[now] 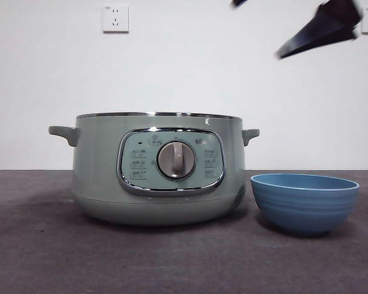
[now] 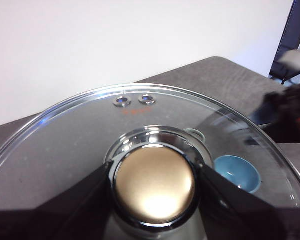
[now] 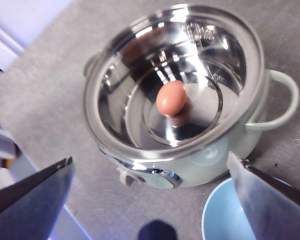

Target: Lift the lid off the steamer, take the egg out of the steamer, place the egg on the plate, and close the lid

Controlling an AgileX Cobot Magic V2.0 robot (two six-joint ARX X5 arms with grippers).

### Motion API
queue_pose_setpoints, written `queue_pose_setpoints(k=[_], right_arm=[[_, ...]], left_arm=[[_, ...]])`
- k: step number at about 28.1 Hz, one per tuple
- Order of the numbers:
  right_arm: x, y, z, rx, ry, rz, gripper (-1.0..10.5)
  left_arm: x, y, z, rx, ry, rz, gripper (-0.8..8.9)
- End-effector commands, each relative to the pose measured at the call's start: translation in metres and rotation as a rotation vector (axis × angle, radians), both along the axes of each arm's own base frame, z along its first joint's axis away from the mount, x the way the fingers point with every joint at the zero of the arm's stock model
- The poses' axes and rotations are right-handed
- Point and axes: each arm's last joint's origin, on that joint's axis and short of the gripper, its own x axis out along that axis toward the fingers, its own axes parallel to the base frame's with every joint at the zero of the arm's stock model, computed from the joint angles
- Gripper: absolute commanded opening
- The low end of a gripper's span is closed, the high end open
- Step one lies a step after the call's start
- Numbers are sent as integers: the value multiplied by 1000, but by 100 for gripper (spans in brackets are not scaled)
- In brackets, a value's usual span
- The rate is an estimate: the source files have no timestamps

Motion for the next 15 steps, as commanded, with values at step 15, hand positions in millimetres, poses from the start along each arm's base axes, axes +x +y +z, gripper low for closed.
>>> queue_pose_setpoints(k=[15], right_arm=[[101,151,-58,-308,62,37,536]], left_arm=[[-39,23,-4,-4,-22,40,-8]])
